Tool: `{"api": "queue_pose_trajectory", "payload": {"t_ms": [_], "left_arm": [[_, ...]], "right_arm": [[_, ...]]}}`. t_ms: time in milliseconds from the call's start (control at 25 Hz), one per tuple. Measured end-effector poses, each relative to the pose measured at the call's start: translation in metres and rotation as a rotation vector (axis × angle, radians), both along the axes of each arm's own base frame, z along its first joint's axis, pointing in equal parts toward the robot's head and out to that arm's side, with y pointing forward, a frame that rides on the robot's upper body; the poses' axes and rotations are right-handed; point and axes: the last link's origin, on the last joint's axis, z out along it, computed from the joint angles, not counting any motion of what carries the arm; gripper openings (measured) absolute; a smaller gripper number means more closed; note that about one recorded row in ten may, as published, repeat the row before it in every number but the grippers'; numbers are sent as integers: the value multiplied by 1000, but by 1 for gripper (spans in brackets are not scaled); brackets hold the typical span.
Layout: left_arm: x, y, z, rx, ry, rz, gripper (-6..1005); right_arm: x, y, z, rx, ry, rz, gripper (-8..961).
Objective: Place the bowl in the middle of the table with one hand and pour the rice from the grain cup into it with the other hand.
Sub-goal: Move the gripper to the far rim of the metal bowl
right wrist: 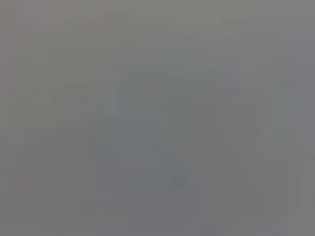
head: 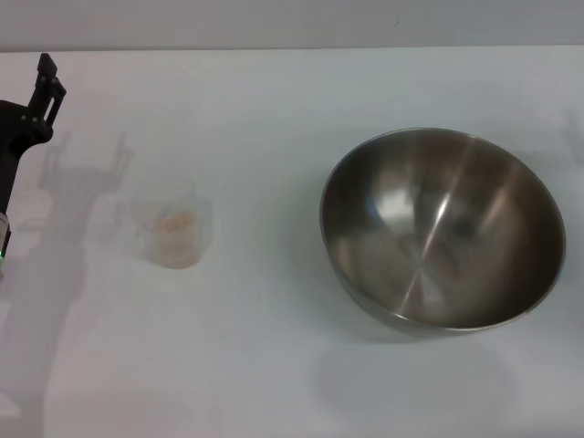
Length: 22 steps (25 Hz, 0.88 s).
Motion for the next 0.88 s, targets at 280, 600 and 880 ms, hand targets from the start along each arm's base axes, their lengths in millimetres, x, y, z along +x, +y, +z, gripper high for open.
{"api": "queue_pose_trajectory", "payload": {"t_ms": [280,600,880], "left_arm": [[1,1,0,-2,3,-4,784],[1,2,0,-2,8,-6,781],[2,3,0,-1,9,-8,779]], "right_arm": [[-19,5,10,-245,60,169,687],[-38,3,32,-543,17,263,688],[-53,10,48,-770,-91,137,688]]}}
